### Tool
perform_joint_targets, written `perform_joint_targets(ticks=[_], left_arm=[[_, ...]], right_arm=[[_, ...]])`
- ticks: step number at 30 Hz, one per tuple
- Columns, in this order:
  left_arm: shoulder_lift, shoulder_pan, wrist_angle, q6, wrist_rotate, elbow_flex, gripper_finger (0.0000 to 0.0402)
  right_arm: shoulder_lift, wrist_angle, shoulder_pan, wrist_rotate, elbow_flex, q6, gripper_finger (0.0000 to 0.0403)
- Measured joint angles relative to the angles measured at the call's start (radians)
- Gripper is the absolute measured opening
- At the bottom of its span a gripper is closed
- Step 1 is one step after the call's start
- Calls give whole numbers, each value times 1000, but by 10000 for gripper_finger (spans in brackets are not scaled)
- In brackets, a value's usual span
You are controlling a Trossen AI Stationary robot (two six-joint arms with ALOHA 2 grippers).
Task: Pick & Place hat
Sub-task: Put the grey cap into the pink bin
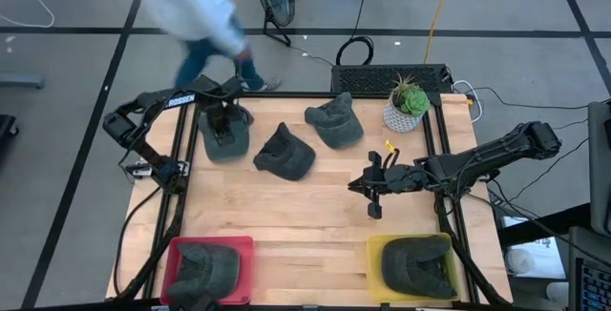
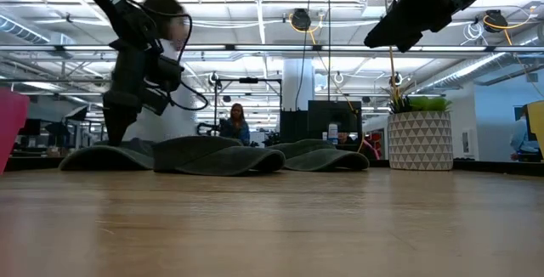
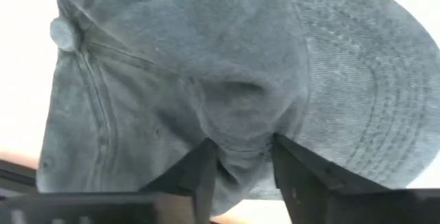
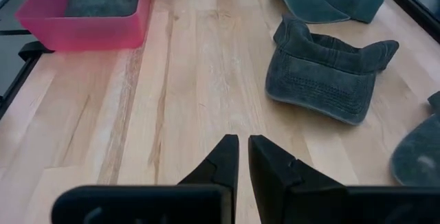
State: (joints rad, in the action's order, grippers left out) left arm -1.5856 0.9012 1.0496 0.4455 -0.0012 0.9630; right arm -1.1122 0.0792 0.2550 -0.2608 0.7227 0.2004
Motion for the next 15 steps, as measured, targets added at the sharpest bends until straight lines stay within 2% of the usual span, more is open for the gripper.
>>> perform_joint_targets(ticks=[8, 13, 15], left_arm=[[0, 6, 13, 13, -4, 0, 16], [0, 6, 68, -26, -10, 4, 20], [0, 6, 97, -89, -22, 17, 23]], right_arm=[[0, 0, 0, -5, 0, -3, 22], [0, 0, 0, -5, 0, -3, 22], [0, 0, 0, -5, 0, -3, 22]])
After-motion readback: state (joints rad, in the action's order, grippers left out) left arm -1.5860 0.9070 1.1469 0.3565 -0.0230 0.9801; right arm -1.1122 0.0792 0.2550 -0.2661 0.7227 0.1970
